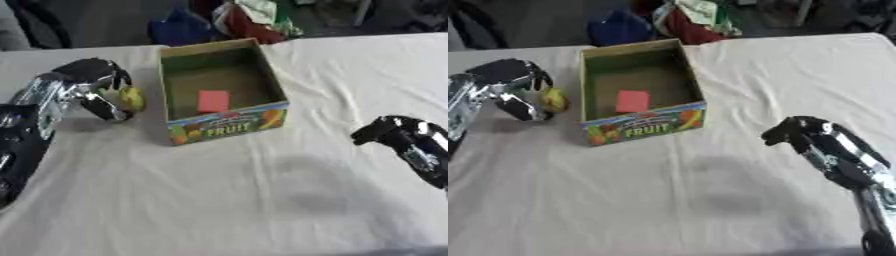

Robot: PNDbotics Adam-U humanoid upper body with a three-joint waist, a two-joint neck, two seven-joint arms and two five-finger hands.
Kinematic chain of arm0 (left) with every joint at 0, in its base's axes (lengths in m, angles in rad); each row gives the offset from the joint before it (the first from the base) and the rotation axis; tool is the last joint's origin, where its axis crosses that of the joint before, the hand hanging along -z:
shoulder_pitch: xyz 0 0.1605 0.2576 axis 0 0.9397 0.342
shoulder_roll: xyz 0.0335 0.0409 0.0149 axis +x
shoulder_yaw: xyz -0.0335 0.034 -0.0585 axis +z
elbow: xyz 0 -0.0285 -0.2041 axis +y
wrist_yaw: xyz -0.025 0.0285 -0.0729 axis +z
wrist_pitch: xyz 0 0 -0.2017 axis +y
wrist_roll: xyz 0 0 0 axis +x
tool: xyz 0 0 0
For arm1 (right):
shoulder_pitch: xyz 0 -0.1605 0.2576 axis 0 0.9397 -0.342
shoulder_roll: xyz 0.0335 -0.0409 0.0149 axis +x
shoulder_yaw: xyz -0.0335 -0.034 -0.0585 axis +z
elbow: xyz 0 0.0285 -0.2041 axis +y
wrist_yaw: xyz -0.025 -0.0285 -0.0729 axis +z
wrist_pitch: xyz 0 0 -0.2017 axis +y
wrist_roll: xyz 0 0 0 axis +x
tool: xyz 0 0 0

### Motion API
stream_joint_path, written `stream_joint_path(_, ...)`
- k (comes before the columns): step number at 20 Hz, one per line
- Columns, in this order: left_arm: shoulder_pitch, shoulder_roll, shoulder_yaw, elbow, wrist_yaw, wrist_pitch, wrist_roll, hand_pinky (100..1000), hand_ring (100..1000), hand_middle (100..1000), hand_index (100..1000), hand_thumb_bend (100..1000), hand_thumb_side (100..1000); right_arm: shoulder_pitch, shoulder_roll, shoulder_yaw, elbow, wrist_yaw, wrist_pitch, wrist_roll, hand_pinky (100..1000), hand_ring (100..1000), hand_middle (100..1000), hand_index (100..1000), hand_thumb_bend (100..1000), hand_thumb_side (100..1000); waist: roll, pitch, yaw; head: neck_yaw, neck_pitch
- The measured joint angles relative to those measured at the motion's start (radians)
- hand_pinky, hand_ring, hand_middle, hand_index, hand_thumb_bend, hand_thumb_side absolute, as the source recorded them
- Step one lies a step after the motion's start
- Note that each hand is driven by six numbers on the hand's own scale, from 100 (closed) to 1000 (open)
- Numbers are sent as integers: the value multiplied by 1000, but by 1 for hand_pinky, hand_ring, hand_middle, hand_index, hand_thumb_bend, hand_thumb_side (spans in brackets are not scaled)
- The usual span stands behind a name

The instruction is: Pick up objects on the table and place them in the box.

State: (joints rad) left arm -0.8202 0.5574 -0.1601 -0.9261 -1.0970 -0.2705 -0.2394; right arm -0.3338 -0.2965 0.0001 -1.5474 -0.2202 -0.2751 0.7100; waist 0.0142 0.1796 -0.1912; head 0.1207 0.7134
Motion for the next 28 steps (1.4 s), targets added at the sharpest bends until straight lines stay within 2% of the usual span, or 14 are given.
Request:
stream_joint_path(3,0,-4,0,8,-3,6,15,633,532,520,766,434,374,0,0,0,0,1,0,0,730,744,591,662,100,572,-1,2,-2,0,-2)
stream_joint_path(5,0,-5,0,13,-5,8,20,626,513,496,723,407,335,0,0,0,0,2,0,0,730,744,591,663,100,573,0,3,-5,0,-2)
stream_joint_path(8,1,-7,0,16,-11,9,27,600,472,446,651,219,180,0,0,0,0,3,0,0,731,744,591,663,100,574,0,4,-6,0,-2)
stream_joint_path(10,2,-11,0,18,-14,13,39,573,443,408,591,151,130,0,0,0,0,4,0,0,731,744,591,663,100,573,1,5,-7,0,-2)
stream_joint_path(12,2,-13,3,18,-16,24,60,551,417,378,550,110,121,0,0,0,0,6,0,0,731,744,591,663,100,573,2,5,-7,0,-2)
stream_joint_path(18,2,-10,10,-14,19,59,126,542,402,363,539,100,118,0,0,0,0,7,0,0,731,744,591,663,100,571,2,5,-7,0,-2)
stream_joint_path(25,-39,16,9,-141,137,75,134,547,407,369,553,100,123,0,0,0,0,7,0,0,731,744,591,663,100,570,3,5,-7,-1,-3)
stream_joint_path(28,-65,13,-7,-182,167,73,129,548,409,372,555,100,159,0,0,0,1,7,0,1,731,744,591,663,100,569,3,4,-9,0,-3)
